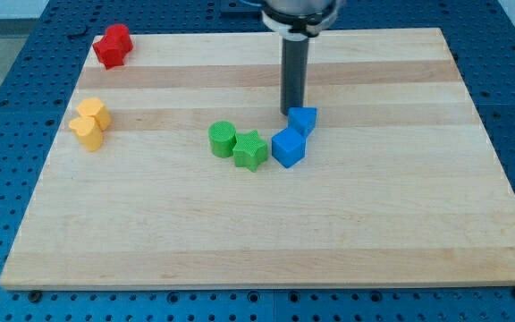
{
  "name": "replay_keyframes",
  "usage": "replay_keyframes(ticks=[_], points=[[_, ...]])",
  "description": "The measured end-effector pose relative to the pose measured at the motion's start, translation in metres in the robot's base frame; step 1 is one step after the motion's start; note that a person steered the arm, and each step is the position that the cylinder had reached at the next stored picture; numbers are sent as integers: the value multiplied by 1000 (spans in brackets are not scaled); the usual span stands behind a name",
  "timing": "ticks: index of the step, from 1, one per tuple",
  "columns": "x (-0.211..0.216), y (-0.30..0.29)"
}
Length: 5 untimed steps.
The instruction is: Push the blue triangle slightly left and down
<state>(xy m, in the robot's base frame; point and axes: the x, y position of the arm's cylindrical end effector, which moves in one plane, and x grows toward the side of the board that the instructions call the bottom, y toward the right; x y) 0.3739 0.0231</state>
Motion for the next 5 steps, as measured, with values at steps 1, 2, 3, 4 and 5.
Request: replay_keyframes(ticks=[1,2,3,4,5], points=[[1,-14],[4,-13],[12,-12],[18,-12],[21,-12]])
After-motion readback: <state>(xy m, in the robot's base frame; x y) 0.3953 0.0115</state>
